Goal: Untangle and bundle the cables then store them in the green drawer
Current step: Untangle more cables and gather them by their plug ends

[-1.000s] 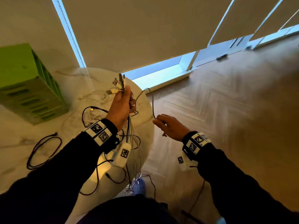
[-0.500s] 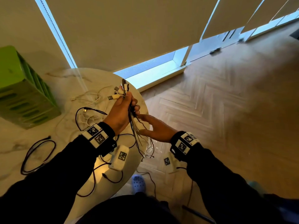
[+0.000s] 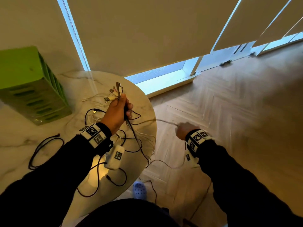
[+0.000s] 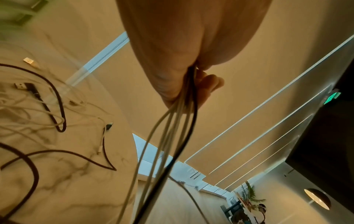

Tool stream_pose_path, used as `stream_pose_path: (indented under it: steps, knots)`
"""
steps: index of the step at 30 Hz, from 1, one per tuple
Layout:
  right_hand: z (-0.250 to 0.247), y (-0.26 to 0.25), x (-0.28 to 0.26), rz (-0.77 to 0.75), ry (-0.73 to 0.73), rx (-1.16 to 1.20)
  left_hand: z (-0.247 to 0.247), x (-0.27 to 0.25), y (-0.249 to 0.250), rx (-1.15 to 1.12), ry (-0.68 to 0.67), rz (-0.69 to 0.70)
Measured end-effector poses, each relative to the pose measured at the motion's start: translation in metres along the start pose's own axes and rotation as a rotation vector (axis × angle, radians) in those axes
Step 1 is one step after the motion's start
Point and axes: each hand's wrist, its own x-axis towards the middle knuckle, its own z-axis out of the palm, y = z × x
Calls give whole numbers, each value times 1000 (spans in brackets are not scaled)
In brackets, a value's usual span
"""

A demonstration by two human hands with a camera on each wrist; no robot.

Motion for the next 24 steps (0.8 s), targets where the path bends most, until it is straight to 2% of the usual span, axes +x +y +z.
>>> stream_pose_path:
  steps: [1, 3, 6, 8, 10, 12, 14, 16, 17, 18, 21, 22, 23, 24]
  knots:
    - [1, 1, 0, 5, -172, -80, -1, -1, 2, -9, -18, 1]
    - [-1, -7, -5, -110, -361, 26, 0, -3, 6, 15, -59, 0]
    - [-10, -43, -20, -444, -329, 369, 6, -9, 12, 100, -122, 13]
    - [-14, -73, -31, -579, -266, 575, 11, -15, 18, 173, -200, 23]
    - [-15, -98, -34, -628, -254, 757, 15, -21, 26, 220, -272, 28]
    - [-9, -112, -32, -648, -334, 804, 15, -23, 34, 243, -322, 23]
    - [4, -110, -26, -614, -501, 713, 8, -24, 44, 230, -360, -10]
    - [15, -94, -17, -535, -585, 534, -4, -23, 51, 192, -387, -57]
    - [19, -81, -10, -478, -555, 443, -9, -23, 54, 175, -400, -74]
    - [22, -68, -3, -409, -464, 372, -12, -24, 56, 160, -410, -86]
    - [22, -35, 12, -222, 70, 79, -14, -28, 55, 136, -431, -96]
    - [22, -29, 14, -197, 189, 24, -11, -28, 53, 142, -432, -83]
    - [22, -27, 15, -206, 228, 15, -8, -27, 50, 156, -428, -60]
    - [23, -27, 15, -232, 186, 33, -5, -26, 46, 171, -427, -32]
